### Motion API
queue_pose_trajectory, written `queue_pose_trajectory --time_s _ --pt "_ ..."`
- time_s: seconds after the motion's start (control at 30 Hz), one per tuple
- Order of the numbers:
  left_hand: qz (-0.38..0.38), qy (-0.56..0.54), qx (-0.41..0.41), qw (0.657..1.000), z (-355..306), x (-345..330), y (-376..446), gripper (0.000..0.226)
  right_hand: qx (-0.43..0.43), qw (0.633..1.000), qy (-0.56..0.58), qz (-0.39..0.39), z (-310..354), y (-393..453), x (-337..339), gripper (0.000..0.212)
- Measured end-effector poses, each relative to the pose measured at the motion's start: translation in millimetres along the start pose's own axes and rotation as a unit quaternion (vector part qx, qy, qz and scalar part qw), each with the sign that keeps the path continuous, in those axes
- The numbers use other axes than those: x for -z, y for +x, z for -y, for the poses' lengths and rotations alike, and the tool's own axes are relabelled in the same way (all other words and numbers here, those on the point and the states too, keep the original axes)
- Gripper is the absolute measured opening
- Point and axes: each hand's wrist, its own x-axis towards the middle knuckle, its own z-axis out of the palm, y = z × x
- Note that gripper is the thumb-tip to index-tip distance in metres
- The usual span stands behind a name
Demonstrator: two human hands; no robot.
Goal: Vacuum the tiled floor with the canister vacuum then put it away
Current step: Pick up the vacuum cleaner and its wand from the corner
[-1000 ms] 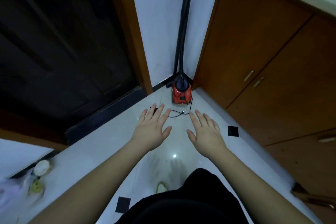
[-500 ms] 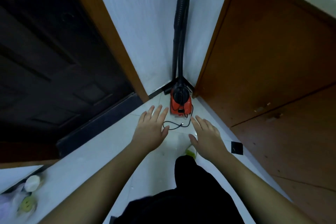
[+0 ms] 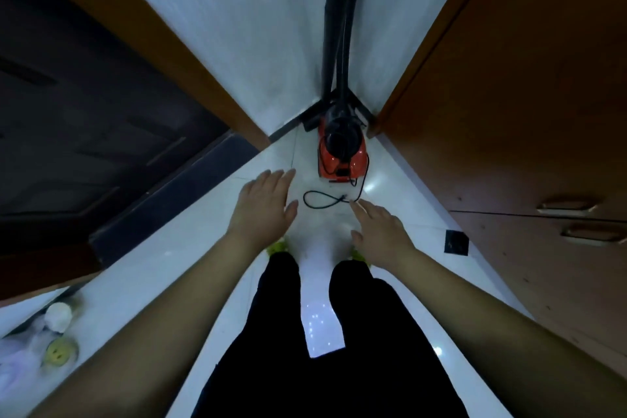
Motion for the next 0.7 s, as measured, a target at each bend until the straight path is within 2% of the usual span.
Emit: queue_pose_trajectory --time_s 0.1,0.2,0.43,0.7 --pt "0.003 -0.002 -0.047 0.999 16 -40 44 0.065 -0.064 0.995 0.053 0.060 -11 58 -46 0.063" --pt "0.023 -0.005 -0.089 0.996 27 -95 81 0.058 -0.060 0.989 0.073 0.116 -19 111 -116 0.061" --pt "0.047 0.036 -0.145 0.988 59 -235 152 0.059 -0.136 0.981 0.104 0.089 -64 239 -222 0.059" --pt "0.100 0.100 -0.203 0.969 73 -373 205 0.070 -0.135 0.988 0.069 0.042 -128 353 -312 0.063"
